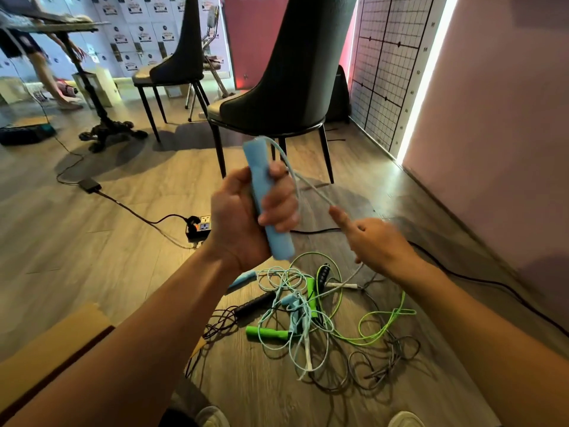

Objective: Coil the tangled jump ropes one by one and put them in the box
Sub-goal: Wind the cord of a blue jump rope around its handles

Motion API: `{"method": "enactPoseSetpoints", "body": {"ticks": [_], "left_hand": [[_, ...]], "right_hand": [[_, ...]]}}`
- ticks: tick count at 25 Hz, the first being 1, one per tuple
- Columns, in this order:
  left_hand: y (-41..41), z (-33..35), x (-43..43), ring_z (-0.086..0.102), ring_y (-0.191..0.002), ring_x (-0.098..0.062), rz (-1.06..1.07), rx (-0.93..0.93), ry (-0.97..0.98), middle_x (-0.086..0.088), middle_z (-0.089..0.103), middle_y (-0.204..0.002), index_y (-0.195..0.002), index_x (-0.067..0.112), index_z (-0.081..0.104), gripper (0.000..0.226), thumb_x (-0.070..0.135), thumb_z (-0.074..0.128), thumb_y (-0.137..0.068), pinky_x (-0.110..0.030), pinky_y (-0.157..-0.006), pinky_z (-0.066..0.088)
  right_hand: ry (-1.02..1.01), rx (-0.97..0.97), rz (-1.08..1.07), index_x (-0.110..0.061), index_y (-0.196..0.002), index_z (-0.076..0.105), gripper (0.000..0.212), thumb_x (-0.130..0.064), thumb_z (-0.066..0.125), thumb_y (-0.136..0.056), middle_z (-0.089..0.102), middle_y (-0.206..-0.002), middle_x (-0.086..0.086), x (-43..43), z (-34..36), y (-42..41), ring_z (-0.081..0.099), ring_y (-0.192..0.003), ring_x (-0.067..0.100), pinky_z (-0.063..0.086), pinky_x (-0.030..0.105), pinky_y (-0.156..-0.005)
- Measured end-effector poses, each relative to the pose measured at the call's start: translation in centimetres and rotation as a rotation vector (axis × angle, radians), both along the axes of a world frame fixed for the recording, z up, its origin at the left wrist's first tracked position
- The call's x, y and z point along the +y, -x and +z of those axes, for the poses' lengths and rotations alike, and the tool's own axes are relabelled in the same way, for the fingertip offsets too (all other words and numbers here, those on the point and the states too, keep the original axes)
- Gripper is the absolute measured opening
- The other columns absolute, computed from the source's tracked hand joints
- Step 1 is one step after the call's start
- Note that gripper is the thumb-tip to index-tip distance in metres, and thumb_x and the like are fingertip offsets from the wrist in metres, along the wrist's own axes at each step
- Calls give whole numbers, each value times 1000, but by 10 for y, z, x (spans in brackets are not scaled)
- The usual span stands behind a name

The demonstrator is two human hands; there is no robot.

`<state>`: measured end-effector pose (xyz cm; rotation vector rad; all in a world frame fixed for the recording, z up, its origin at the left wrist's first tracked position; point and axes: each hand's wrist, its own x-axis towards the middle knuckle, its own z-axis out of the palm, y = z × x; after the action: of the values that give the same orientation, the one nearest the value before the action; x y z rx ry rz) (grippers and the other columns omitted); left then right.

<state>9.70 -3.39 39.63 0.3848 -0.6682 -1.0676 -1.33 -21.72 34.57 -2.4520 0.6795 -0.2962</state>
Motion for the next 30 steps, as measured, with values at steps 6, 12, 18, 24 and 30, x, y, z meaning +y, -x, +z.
{"method": "enactPoseSetpoints", "body": {"ticks": [6, 12, 18, 24, 30], "left_hand": [[-21, -7, -1, 51, -70, -16, 609, 247, 55, -5, 49, -83, -120, 14, 48, 26, 26, 31, -105, -33, -79, 49], [-71, -39, 16, 54, -73, -11, 1010, -27, -259, 0, 51, -82, -124, 16, 46, 24, 29, 39, -106, -30, -81, 50], [-38, -43, 3, 48, -69, -11, 707, -1111, -753, -5, 49, -81, -105, 19, 59, 28, 28, 32, -108, -26, -65, 45], [-9, -33, -8, 42, -48, -16, 106, -901, -770, -2, 49, -57, -78, 10, 63, 76, 70, 19, -90, -27, -46, 38], [7, -12, -14, 35, -38, -9, -2, -234, -278, 1, 39, -53, -71, 15, 52, 35, 35, 29, -87, -24, -43, 33]], "right_hand": [[-80, 359, 277, -17, -61, 61, 67, -73, 38, -90, 72, -61, -2, 11, -14, -4, 61, -55, 1, 49, 28, -73], [202, -113, 244, -24, -53, 46, 48, -49, 69, -87, 46, -50, -8, 13, 27, -1, 41, -46, 5, 28, 23, -47], [469, -572, 330, -18, -79, 66, 28, -42, 68, -92, 38, -64, -21, 18, 36, 6, 33, -48, 0, 31, 23, -49], [481, -552, 75, -17, -71, 53, 51, -64, 55, -91, 41, -58, -13, 4, 36, 11, 39, -48, 13, 30, 26, -49], [249, -347, 58, -12, -55, 44, 74, -77, 31, -87, 43, -47, -2, 2, 14, -2, 43, -45, 15, 30, 30, -47]]}}
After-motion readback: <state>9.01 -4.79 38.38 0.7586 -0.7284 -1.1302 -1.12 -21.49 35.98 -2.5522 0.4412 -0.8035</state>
